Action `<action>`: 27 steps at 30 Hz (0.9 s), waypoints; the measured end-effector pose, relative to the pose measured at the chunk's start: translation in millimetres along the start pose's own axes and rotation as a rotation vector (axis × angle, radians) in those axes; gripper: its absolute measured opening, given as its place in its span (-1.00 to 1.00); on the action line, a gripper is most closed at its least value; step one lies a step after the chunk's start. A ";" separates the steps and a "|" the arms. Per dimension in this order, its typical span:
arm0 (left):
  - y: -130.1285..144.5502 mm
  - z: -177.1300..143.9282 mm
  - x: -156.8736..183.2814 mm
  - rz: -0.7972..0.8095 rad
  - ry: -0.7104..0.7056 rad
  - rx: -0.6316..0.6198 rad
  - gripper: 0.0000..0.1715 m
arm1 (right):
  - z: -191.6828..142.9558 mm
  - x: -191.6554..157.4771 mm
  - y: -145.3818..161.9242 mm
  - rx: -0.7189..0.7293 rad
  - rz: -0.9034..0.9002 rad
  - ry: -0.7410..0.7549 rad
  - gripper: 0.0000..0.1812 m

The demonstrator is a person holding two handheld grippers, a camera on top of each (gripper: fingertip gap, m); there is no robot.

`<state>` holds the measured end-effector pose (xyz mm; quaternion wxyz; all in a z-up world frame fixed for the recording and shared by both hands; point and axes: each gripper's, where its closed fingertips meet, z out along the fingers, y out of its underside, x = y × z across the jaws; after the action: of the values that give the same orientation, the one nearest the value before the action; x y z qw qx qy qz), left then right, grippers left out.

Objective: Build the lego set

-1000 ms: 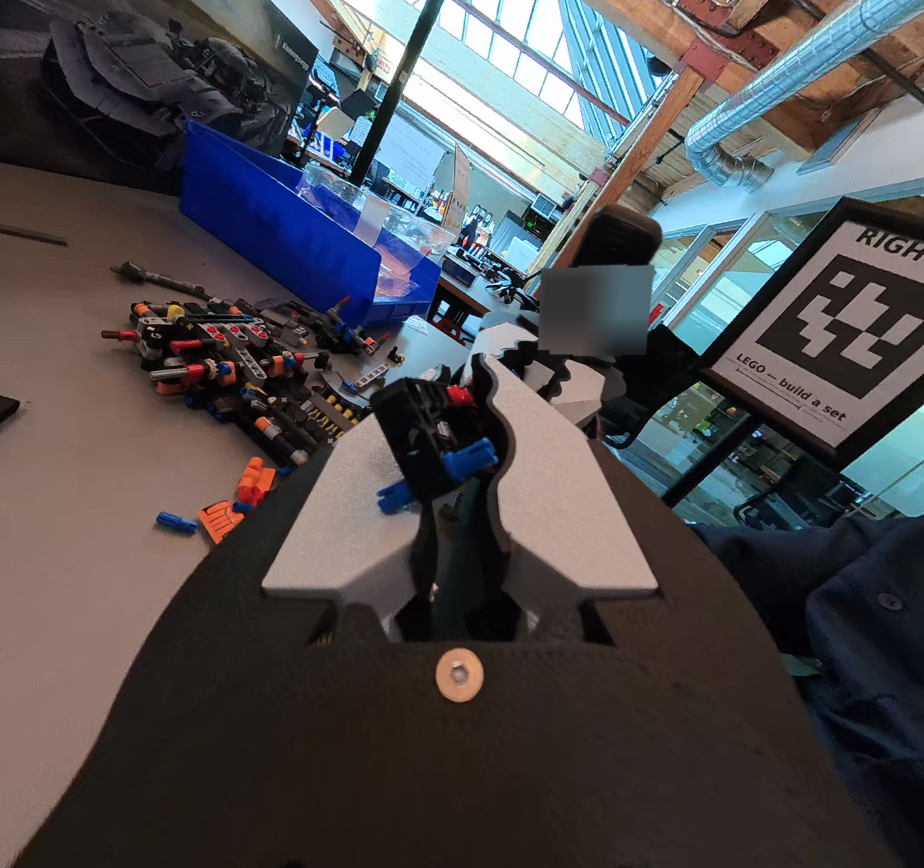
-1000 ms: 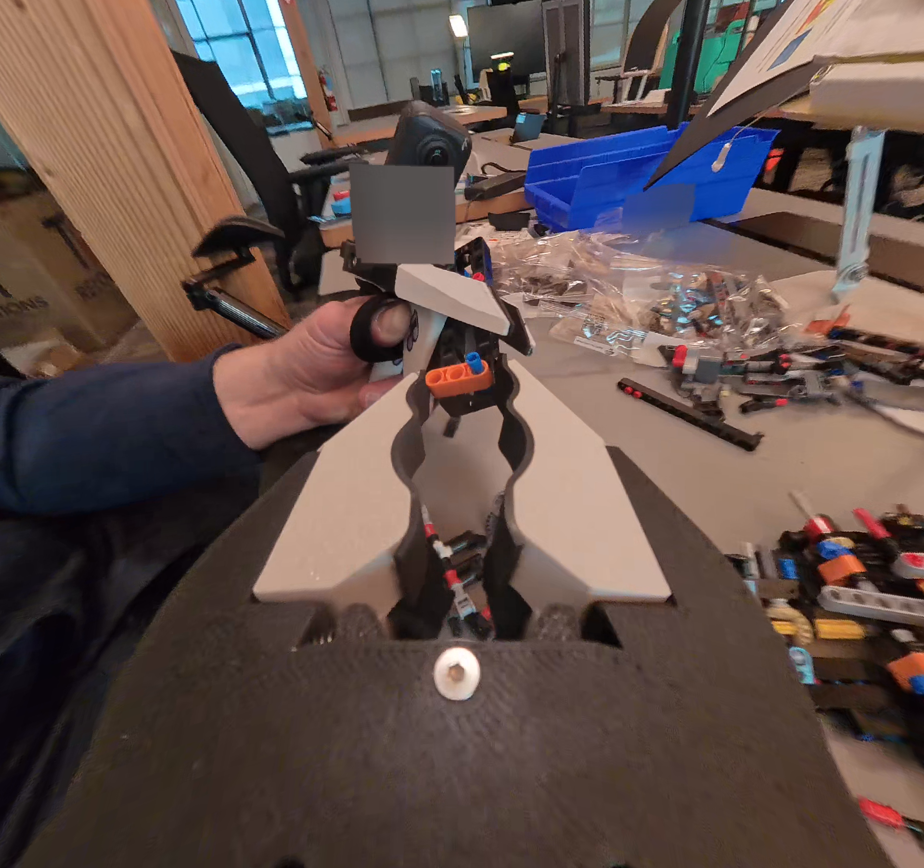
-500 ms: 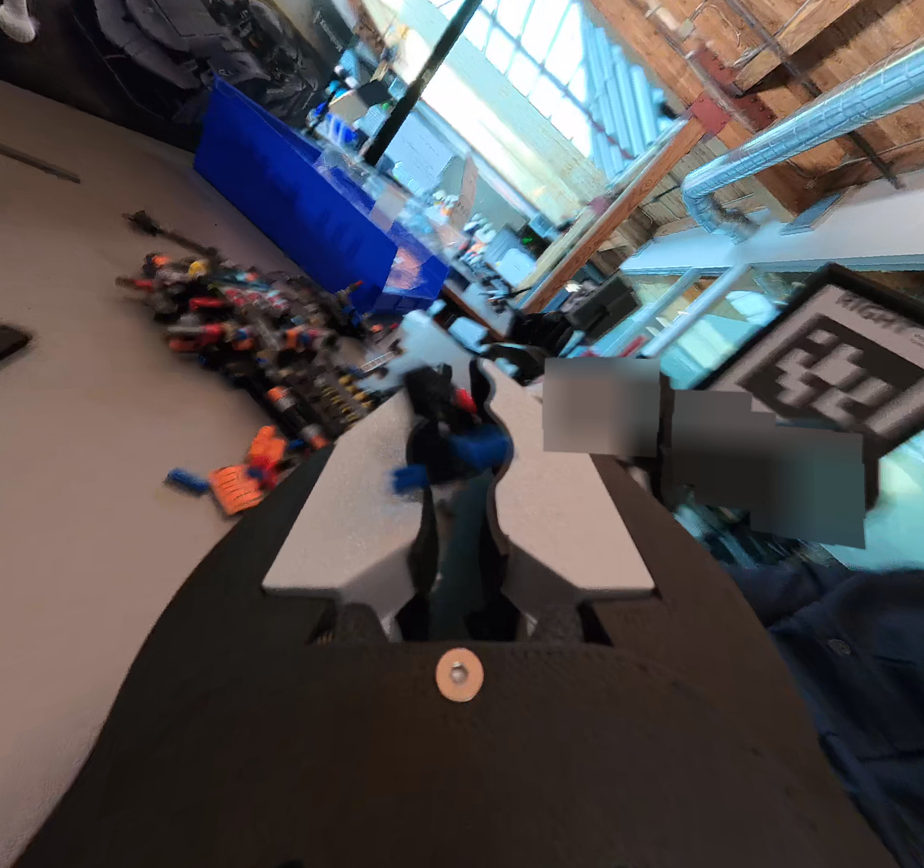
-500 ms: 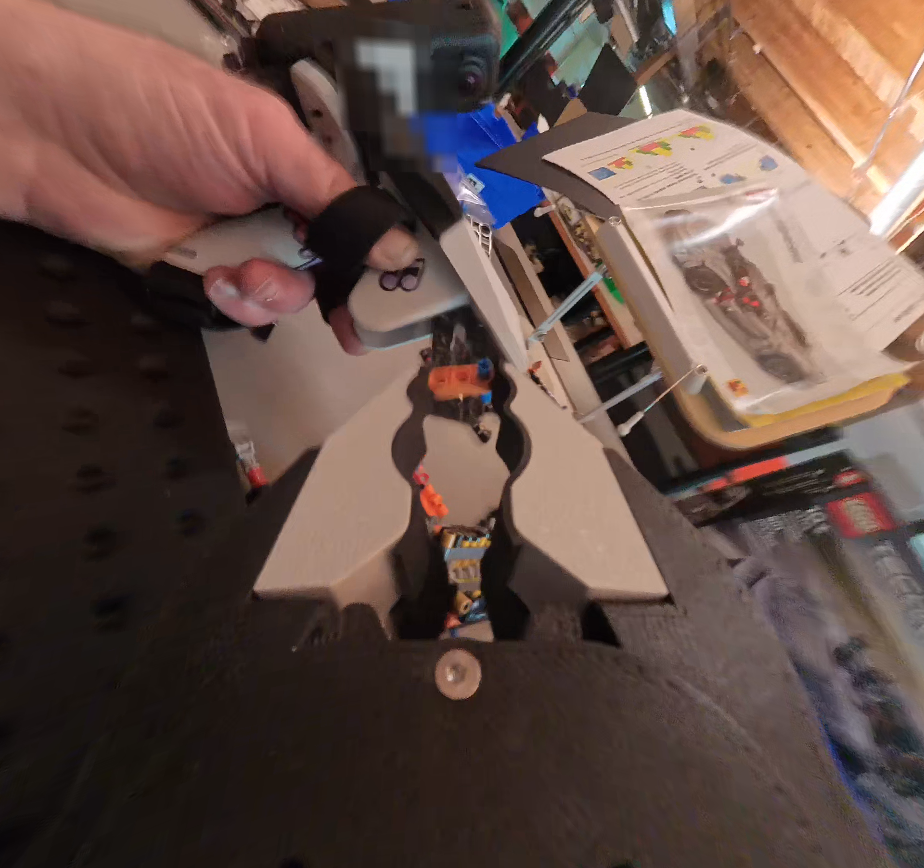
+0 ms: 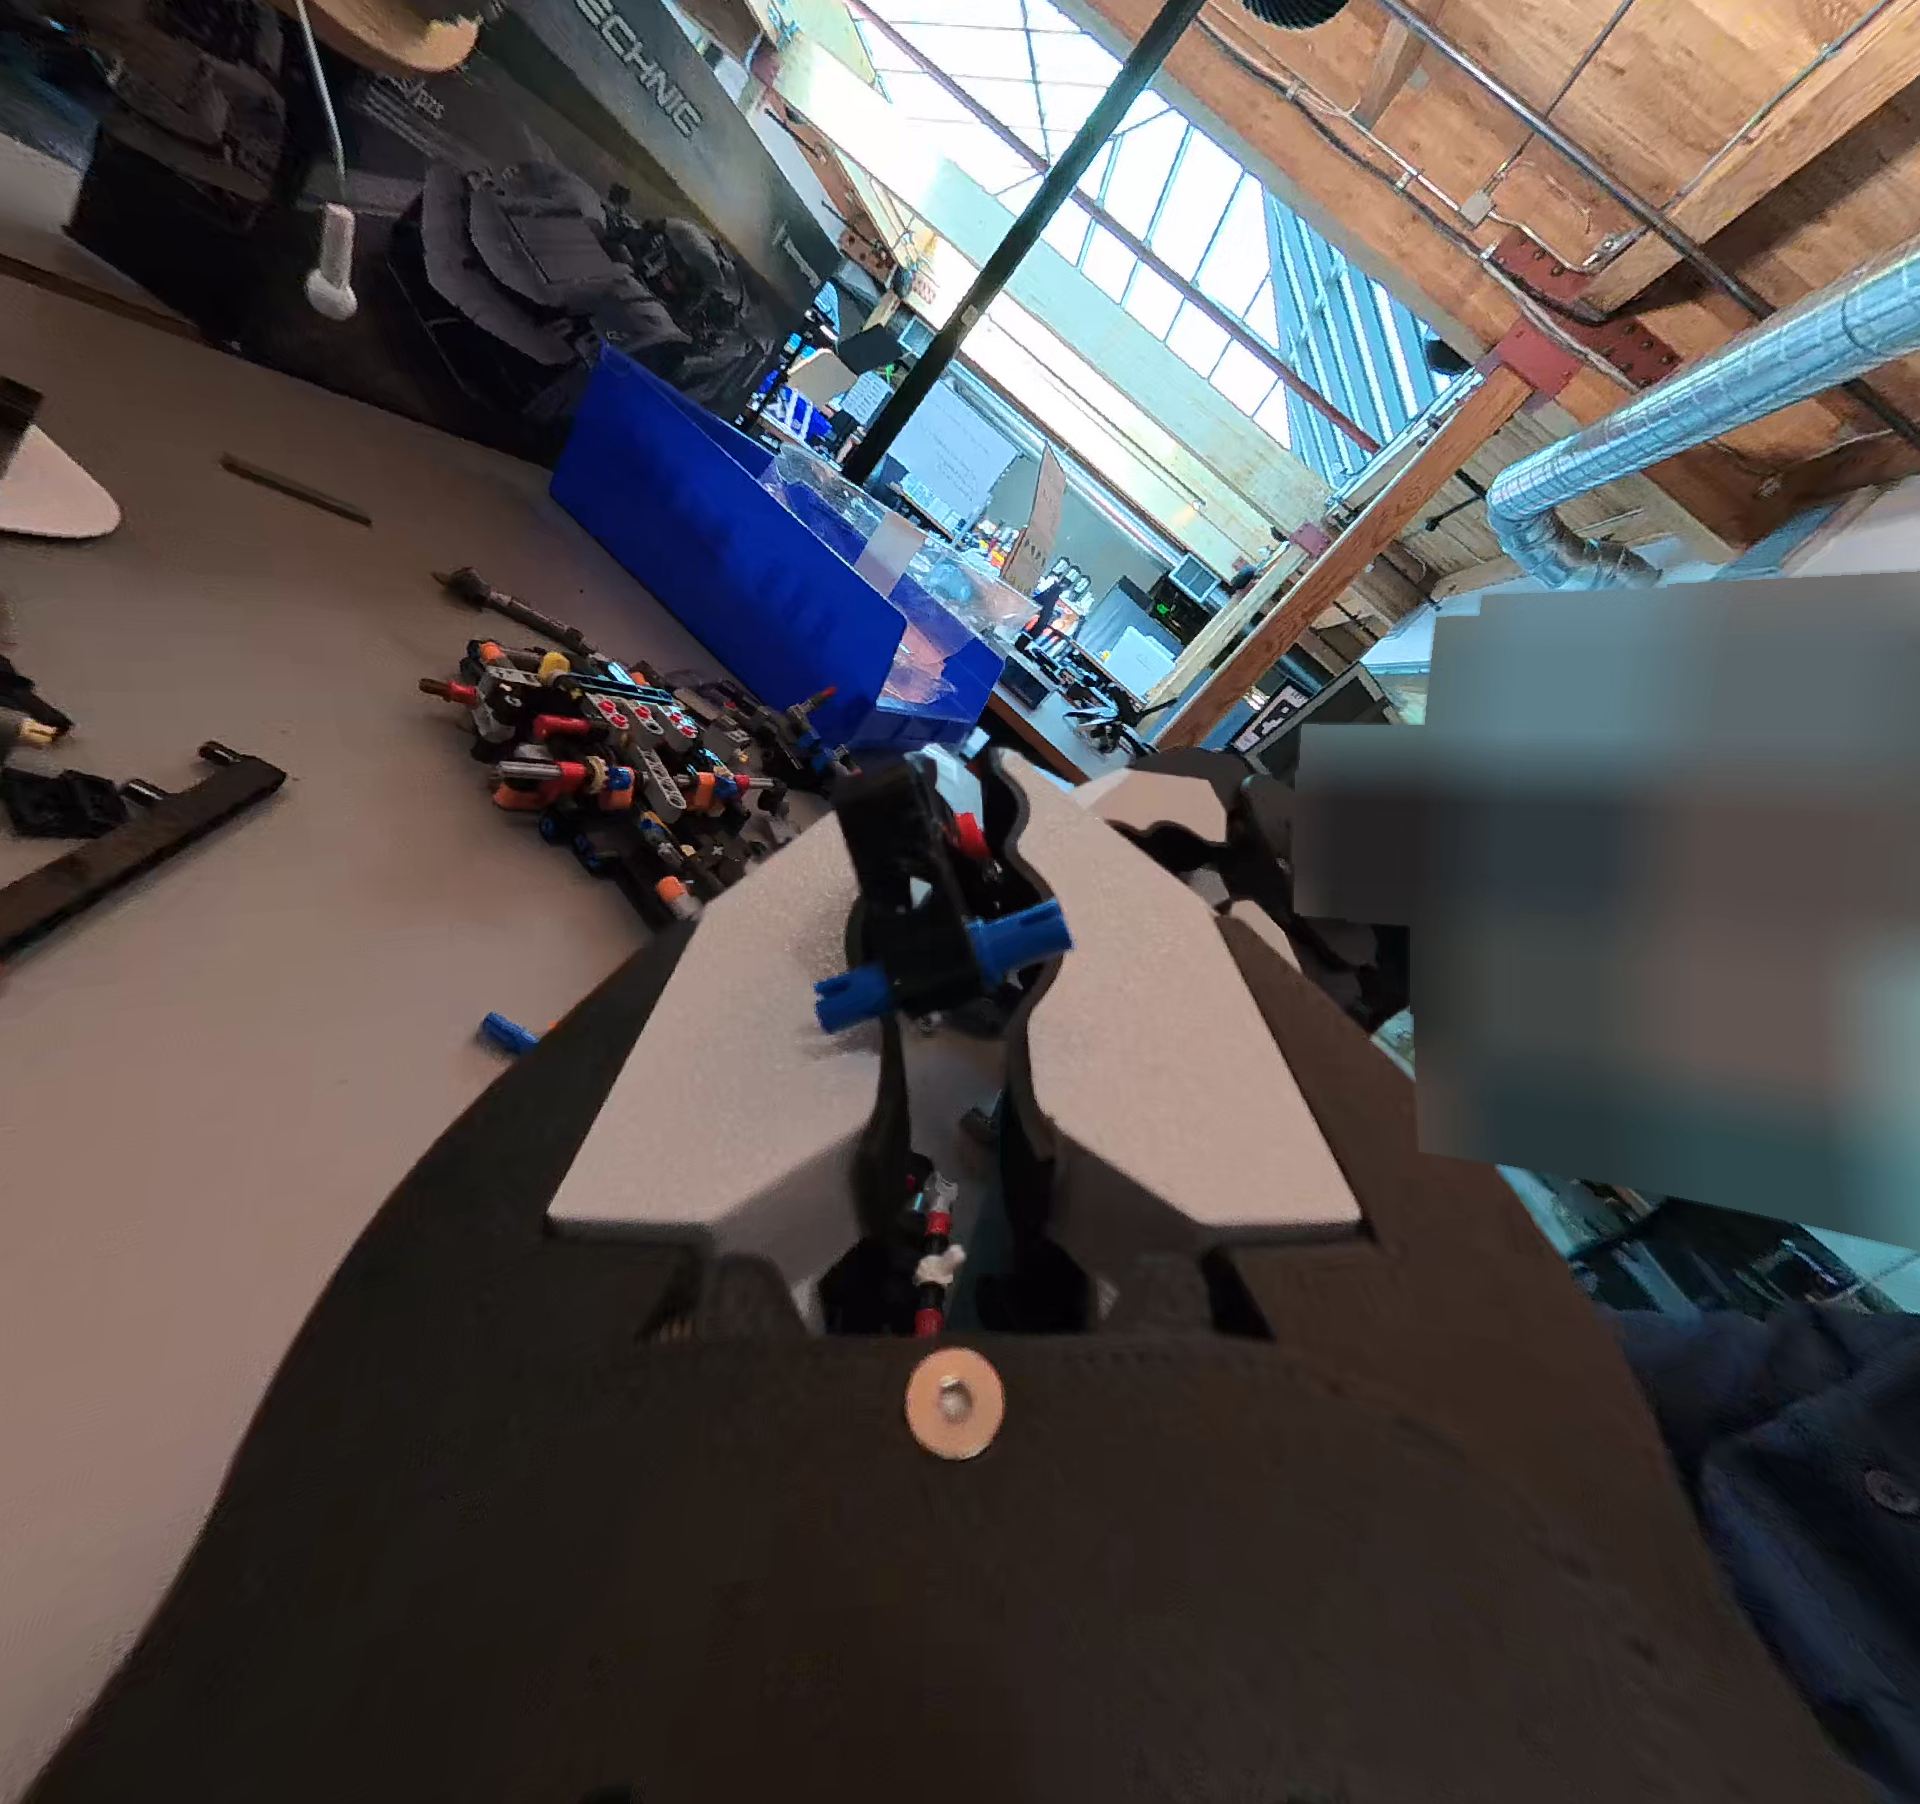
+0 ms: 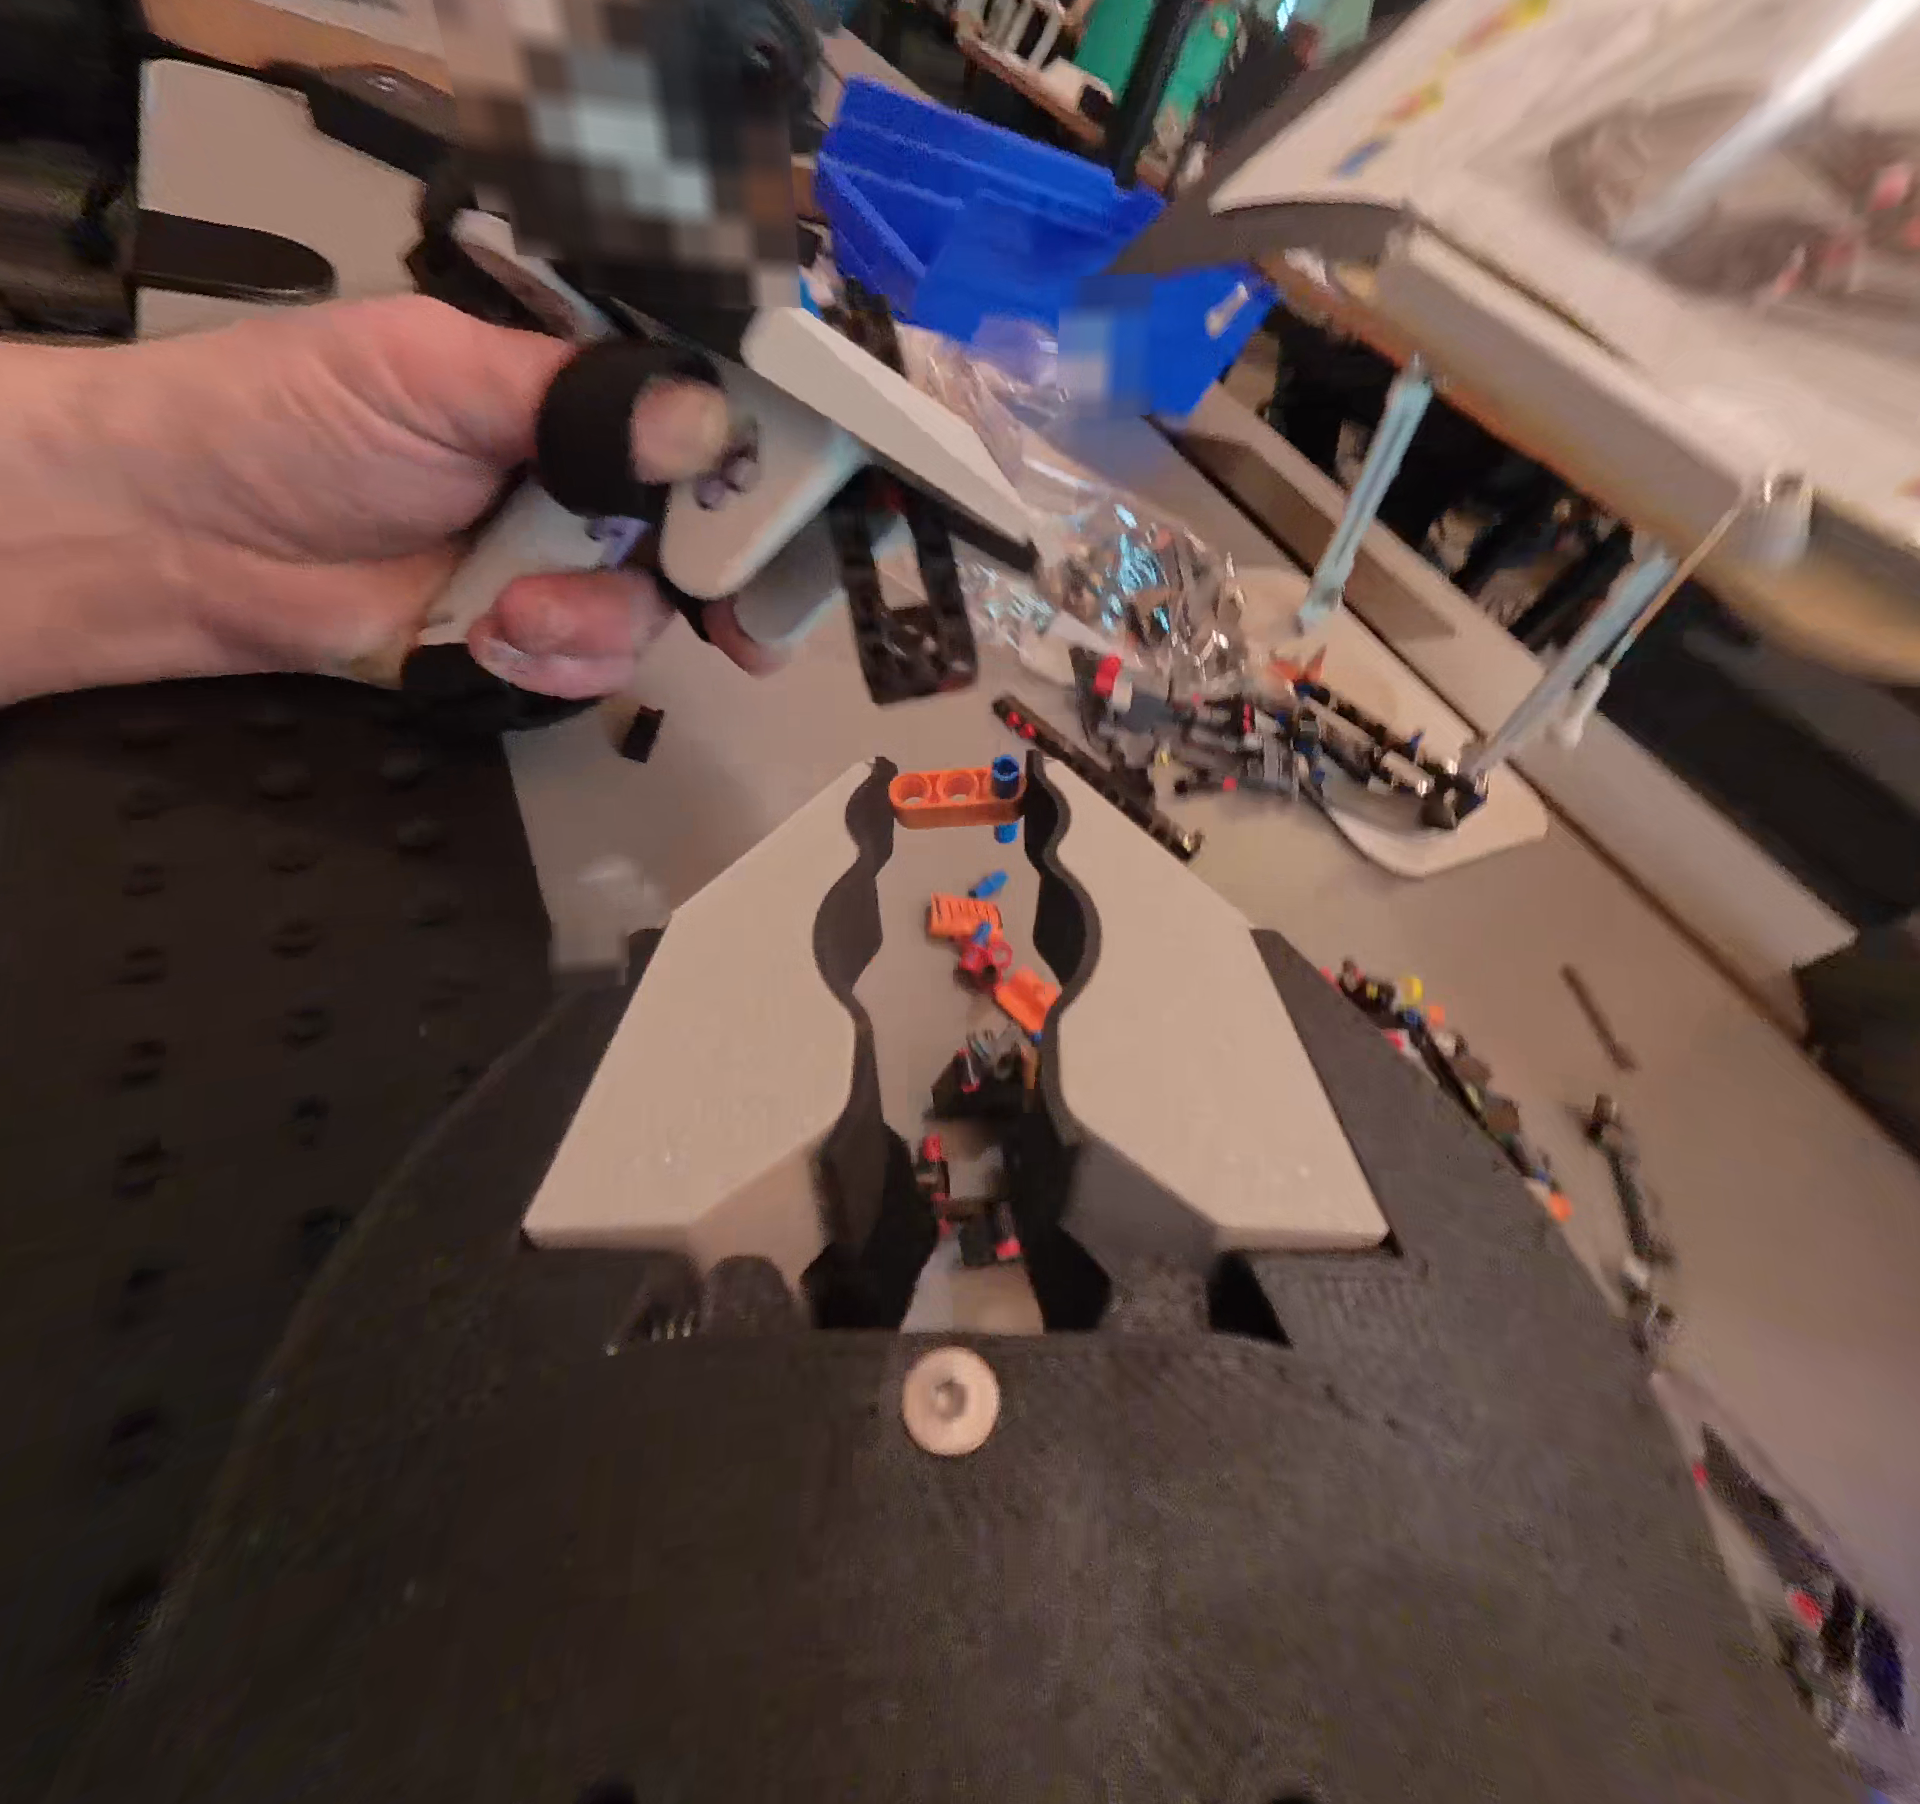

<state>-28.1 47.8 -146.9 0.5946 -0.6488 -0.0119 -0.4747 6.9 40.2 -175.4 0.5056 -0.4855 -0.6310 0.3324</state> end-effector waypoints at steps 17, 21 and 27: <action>12.5 8.3 -5.8 0.235 -0.154 -0.094 -0.92 | 14.0 -11.5 28.0 -0.157 0.005 -0.065 -0.75; 13.5 8.8 -6.1 0.235 -0.158 -0.099 -0.92 | 11.0 -16.6 12.2 -0.073 -0.057 -0.061 -0.86; 17.3 11.5 -3.6 0.262 -0.159 -0.119 -0.92 | 11.9 -13.7 14.0 -0.102 -0.106 -0.017 -0.89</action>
<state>-13.2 53.7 -160.5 0.6093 -0.7143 0.0538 -0.3401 -0.3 32.3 -195.7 0.4915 -0.4739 -0.6762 0.2767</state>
